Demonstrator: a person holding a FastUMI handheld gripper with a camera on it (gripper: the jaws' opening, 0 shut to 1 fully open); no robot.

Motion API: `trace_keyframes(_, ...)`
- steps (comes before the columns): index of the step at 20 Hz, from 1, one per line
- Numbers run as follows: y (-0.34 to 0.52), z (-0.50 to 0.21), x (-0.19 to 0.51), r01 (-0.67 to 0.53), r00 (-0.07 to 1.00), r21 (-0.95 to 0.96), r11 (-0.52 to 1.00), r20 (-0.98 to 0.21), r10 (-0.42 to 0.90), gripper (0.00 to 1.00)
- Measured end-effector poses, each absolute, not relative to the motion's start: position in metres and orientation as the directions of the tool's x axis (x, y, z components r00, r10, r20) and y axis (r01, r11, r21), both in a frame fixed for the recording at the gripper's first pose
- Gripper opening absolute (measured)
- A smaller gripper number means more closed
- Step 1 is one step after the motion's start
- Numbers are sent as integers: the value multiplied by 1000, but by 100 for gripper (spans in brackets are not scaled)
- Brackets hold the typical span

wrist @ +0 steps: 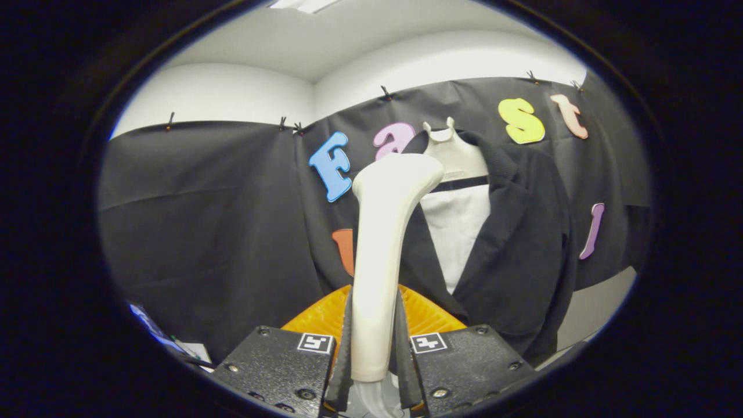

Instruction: Iron the clothes twice with a garment steamer, once on the left side and once on the right side.

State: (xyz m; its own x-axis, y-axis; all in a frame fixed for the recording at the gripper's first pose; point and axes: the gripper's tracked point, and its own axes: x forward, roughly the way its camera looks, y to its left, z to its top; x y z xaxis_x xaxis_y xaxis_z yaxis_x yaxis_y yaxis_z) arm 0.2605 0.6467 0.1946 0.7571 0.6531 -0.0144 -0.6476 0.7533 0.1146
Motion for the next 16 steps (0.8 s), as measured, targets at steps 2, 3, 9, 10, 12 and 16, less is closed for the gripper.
trace_keyframes(2,665,189,272,-657,749,105,746,-24,662,35)
trace_keyframes(3,673,186,275,-661,745,98,744,-31,667,35)
trace_keyframes(9,692,156,299,-662,739,89,744,-89,668,35)
trace_keyframes(10,693,152,301,-660,740,89,746,-96,666,35)
trace_keyframes(12,692,145,309,-654,743,92,751,-110,660,35)
trace_keyframes(16,686,134,312,-650,743,98,754,-130,657,35)
